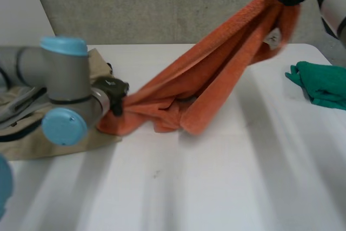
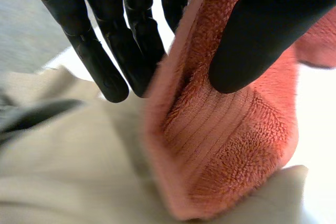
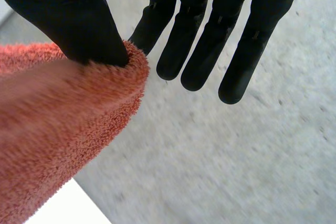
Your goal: Fold the laundry.
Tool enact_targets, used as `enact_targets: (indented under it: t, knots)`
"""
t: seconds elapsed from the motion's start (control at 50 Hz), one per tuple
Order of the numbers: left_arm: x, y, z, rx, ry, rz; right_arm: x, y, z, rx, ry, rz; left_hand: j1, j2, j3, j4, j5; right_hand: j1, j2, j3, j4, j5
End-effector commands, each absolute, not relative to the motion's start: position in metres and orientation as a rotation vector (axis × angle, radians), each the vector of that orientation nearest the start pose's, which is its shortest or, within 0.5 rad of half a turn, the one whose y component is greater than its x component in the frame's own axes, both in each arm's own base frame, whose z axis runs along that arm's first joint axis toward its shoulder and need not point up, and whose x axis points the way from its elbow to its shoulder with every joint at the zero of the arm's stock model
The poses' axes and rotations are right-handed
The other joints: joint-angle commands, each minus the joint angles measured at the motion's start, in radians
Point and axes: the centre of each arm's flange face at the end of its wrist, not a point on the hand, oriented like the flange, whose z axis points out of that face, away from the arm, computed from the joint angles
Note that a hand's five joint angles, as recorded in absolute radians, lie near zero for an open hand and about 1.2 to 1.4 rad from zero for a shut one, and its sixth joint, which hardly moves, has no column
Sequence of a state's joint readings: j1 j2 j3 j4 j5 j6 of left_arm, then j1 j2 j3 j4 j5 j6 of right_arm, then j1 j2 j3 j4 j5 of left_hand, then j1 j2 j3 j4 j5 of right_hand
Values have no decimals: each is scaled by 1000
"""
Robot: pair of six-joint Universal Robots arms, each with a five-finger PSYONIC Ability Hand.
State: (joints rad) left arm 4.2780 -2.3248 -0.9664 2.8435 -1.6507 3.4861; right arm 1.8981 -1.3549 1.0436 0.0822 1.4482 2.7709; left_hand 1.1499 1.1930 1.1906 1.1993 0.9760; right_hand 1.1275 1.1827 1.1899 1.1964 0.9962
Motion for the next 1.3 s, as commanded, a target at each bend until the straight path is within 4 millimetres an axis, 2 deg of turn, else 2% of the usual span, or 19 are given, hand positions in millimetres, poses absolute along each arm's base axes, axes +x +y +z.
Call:
enact_targets:
  t: [0.02,0.1,0.2,0.32,0.4,0.44,0.5,0.52,0.54,0.62,0.7,0.76,0.86,0.98,1.08,1.14,1.16,1.22,1.3]
  knots:
    - [-278,-309,271,960,2279,-1939,234,-310,365,-993,1951,-2363,246,203,206,197,246,269,214,206,200,226]
    - [-278,-296,297,1037,2186,-2029,234,-311,341,-1121,2050,-2254,246,203,206,197,246,269,214,206,200,226]
    - [-285,-297,300,1113,2103,-2027,238,-321,305,-1196,2151,-2118,246,203,206,197,246,269,214,206,200,226]
    - [-298,-333,272,1136,1987,-1929,243,-350,257,-1215,2275,-1998,246,203,206,197,246,269,214,206,200,226]
    - [-311,-363,273,1054,1863,-1998,251,-380,247,-1158,2272,-2096,246,203,206,197,246,269,214,206,200,226]
    - [-318,-373,285,998,1788,-2093,256,-396,254,-1095,2216,-2213,246,203,206,197,246,269,214,206,200,226]
    - [-329,-390,326,818,1595,-2355,261,-428,286,-860,2014,-2533,246,203,206,197,246,269,214,206,200,226]
    - [-329,-392,342,756,1534,-2428,262,-434,297,-789,1942,-2617,246,203,206,197,246,269,214,206,200,226]
    - [-328,-392,370,638,1436,-2555,263,-443,321,-639,1776,-2772,246,203,206,197,246,269,214,206,200,226]
    - [-320,-384,418,389,1289,-2789,258,-449,369,-347,1414,-3017,246,203,206,197,246,269,214,206,200,226]
    - [-322,-380,423,338,1292,-2868,258,-442,389,-283,1263,-3088,246,203,206,197,246,269,214,206,200,226]
    - [-323,-382,411,365,1347,-2839,259,-439,385,-323,1291,-3065,246,203,206,197,246,269,214,206,200,226]
    - [-318,-393,366,462,1503,-2679,257,-437,348,-482,1522,-2922,246,203,206,197,246,269,214,206,200,226]
    - [-308,-395,291,638,1735,-2425,246,-427,282,-681,1916,-2624,246,203,206,197,246,269,214,206,200,226]
    - [-301,-374,217,859,1958,-2200,239,-403,212,-853,2196,-2266,246,203,206,197,246,269,214,206,200,226]
    - [-298,-364,189,961,2028,-2109,237,-393,187,-906,2267,-2133,212,169,171,162,211,269,214,206,200,226]
    - [-294,-358,169,1034,2065,-2034,236,-386,172,-936,2299,-2061,165,122,124,116,164,269,214,206,200,226]
    - [-287,-352,147,1105,2098,-1941,236,-377,152,-990,2329,-1967,118,75,77,68,117,269,214,206,200,226]
    - [-279,-351,134,1139,2098,-1865,235,-371,141,-1045,2353,-1920,33,-10,-8,-17,32,269,214,206,200,226]
